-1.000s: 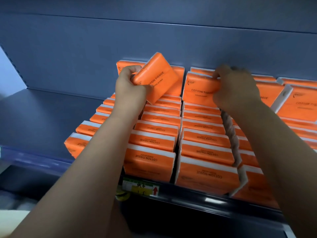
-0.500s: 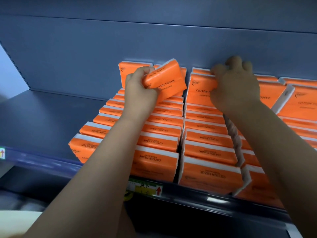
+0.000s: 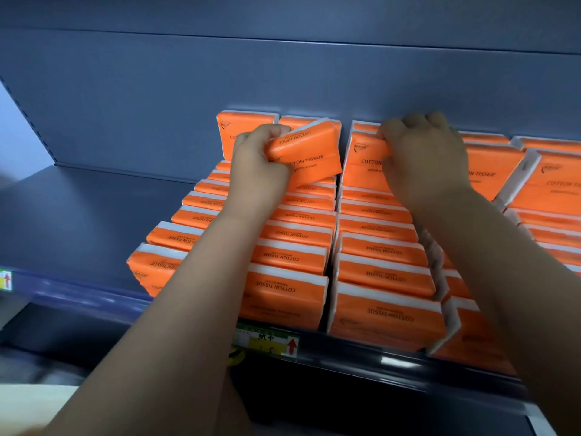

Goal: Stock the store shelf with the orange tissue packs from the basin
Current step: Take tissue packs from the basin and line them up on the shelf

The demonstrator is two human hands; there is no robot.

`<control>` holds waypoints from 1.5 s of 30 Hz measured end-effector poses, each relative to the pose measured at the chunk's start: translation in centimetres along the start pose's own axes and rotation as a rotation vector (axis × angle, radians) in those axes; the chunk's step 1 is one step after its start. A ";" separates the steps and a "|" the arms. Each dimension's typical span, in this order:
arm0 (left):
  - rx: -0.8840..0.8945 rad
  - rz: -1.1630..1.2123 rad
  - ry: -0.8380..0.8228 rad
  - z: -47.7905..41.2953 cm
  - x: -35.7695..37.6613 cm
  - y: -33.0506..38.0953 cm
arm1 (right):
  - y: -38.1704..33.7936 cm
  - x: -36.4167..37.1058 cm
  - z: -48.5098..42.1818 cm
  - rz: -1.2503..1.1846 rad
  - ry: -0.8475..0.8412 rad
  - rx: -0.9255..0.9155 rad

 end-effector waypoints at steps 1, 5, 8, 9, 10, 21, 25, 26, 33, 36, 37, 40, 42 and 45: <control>0.002 -0.010 0.001 -0.1 0.0 0.0 | 0.2 0.0 0.0 -0.001 0.002 0.002; 0.002 -0.015 -0.004 0.1 0.0 0.2 | 0.6 0.1 -0.1 -0.033 0.007 0.011; 0.022 -0.010 -0.016 0.3 -0.1 0.3 | 0.7 0.2 -0.1 -0.055 0.006 0.012; 0.019 -0.011 -0.018 0.2 -0.2 0.3 | 0.8 0.2 -0.2 -0.059 0.008 0.018; 0.012 -0.014 -0.016 0.1 -0.3 0.2 | 0.8 0.2 -0.2 -0.061 0.009 0.022; -0.022 -0.012 -0.021 0.3 -0.4 0.1 | 0.1 0.1 -0.4 -0.050 -0.007 0.016; -0.033 -0.007 -0.025 0.1 -0.6 0.0 | -1.9 -1.7 -0.4 -0.124 0.068 -0.030; -0.031 -0.008 -0.028 0.1 -0.6 0.0 | -2.8 -2.2 -0.4 -0.208 0.080 -0.058; -0.004 0.067 0.044 0.1 -1.9 0.2 | -7.3 -1.9 -0.5 -0.900 -0.155 0.119; -0.152 0.240 0.143 -0.2 -2.9 -0.7 | -7.5 -1.9 -0.6 -1.006 -0.184 0.211; -0.189 0.253 0.153 -0.4 -2.9 -1.0 | -7.5 -1.9 -0.7 -1.039 -0.188 0.230; -0.206 0.226 0.120 -0.8 -2.5 -1.2 | -7.6 -1.3 -0.8 -1.081 -0.201 0.295; -0.202 0.211 0.081 -0.9 -1.9 -1.2 | -7.5 -1.0 -0.7 -1.101 -0.195 0.333; -0.213 0.222 0.014 -1.0 -1.1 -1.0 | -7.6 -0.7 -0.6 -1.106 -0.185 0.348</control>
Point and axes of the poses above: each hand's wrist, its own z-axis away from the middle knuckle, its own x-axis out of the palm, y = z × x, the point moved 8 cm from there along -z, towards the middle knuckle, and after that the axes turned 6 degrees about -x, right-handed, at the moved point
